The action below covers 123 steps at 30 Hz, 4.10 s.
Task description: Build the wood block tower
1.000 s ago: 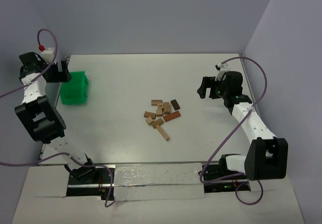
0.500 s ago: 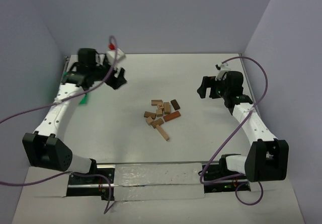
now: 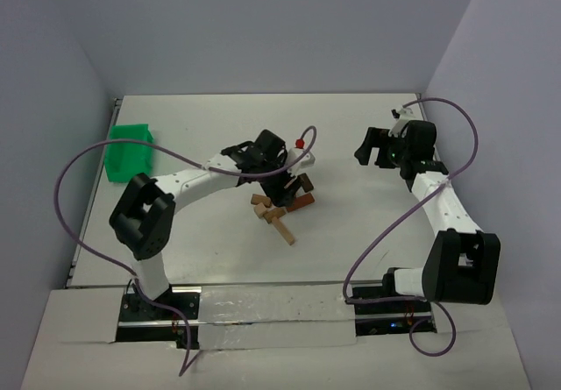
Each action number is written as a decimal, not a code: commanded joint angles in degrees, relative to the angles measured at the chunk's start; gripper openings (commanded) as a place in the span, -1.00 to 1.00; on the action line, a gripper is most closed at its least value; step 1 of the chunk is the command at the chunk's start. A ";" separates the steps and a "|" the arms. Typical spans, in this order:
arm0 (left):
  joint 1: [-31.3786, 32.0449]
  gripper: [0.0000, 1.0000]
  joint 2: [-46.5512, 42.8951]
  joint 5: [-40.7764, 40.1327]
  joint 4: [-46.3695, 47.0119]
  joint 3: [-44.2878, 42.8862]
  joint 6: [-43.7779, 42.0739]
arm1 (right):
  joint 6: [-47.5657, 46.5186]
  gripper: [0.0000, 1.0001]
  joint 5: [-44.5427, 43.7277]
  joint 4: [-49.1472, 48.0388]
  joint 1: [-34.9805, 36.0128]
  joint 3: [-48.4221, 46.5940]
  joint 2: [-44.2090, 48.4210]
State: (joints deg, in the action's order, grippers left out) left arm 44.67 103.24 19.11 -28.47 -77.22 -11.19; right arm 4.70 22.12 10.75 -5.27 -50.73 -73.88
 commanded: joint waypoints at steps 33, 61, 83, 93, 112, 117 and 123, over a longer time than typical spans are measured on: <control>6.13 -0.50 18.13 -9.79 4.83 -10.66 2.58 | 0.84 0.99 2.75 0.06 -4.40 -2.88 -0.04; -12.94 -1.00 16.25 -16.95 5.59 -15.58 -0.09 | 0.81 0.99 2.93 -0.20 -4.49 -3.02 -0.98; 4.28 -1.00 14.50 -15.15 9.65 -2.64 7.62 | 0.84 0.99 3.04 -0.02 -4.49 -3.23 -1.04; 7.71 -1.00 10.36 -13.09 8.87 -0.25 16.72 | 0.75 0.99 2.71 -0.11 -4.49 -3.01 -0.61; -1.21 -1.00 11.09 -26.41 0.80 -6.50 48.76 | 0.14 0.99 2.67 -0.79 -4.49 -2.40 -1.08; -1.28 -1.00 12.16 -25.26 2.12 -6.51 52.76 | 0.05 0.99 2.58 -0.53 -4.49 -2.76 -2.03; -1.25 -1.00 13.27 -32.98 1.46 -7.10 57.54 | -0.19 0.99 2.25 -0.62 -4.49 -2.64 -2.52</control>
State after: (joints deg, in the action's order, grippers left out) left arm 43.40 114.96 -9.02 -27.17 -81.49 41.64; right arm 5.07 24.87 11.65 -9.32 -51.44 -76.00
